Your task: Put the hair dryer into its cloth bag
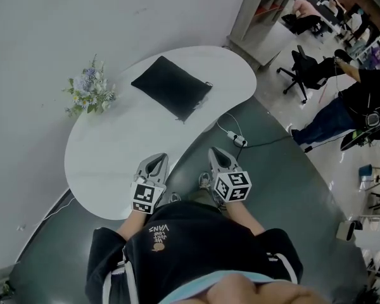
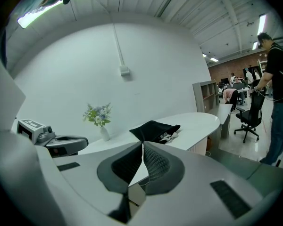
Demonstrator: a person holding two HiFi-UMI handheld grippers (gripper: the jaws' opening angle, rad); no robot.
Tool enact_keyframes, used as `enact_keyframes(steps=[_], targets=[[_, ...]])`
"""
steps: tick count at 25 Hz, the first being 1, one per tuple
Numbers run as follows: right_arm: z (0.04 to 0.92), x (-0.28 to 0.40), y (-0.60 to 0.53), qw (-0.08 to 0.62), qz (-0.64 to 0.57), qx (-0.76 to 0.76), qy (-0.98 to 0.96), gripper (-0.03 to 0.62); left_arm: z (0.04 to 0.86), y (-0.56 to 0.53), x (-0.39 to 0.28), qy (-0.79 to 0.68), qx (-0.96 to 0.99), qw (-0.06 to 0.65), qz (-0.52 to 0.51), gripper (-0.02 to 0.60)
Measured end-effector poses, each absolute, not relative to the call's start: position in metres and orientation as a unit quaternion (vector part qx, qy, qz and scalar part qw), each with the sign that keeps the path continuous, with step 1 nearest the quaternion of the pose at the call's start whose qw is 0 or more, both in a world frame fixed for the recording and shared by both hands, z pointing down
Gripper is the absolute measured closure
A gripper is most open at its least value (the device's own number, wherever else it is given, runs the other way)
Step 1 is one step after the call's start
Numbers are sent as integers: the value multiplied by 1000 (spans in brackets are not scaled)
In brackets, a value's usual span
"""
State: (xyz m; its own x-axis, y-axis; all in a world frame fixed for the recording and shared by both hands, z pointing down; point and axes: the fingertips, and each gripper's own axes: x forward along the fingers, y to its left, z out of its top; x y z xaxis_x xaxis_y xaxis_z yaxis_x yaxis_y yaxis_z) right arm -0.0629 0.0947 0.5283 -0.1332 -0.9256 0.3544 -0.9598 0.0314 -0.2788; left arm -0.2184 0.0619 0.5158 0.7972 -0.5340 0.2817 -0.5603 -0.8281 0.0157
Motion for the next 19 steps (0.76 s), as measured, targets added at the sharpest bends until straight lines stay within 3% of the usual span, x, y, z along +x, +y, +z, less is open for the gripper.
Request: enact_keyframes(steps=[19], targets=[[526,-78,94,36,225,665,-712,549,517,63,-231,-281,950,51,124,561]])
